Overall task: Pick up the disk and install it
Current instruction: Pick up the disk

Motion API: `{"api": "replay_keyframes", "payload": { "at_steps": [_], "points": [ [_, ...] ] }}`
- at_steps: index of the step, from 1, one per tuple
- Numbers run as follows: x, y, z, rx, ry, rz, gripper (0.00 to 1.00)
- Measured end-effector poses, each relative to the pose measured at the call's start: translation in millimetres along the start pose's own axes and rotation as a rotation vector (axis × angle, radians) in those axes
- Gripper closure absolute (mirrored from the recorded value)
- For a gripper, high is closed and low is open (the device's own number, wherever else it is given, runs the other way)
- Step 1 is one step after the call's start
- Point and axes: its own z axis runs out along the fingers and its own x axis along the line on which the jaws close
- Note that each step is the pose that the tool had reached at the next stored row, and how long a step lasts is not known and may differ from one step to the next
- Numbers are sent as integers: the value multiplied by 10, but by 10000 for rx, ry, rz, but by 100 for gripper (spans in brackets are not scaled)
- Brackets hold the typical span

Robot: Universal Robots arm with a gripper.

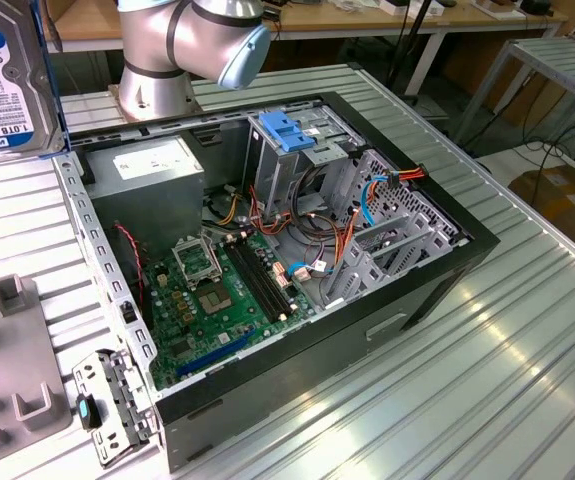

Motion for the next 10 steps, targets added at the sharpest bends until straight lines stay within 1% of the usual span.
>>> {"api": "replay_keyframes", "payload": {
  "at_steps": [10],
  "points": [
    [-1, -28, 0, 0, 0, 0, 63]
  ]
}}
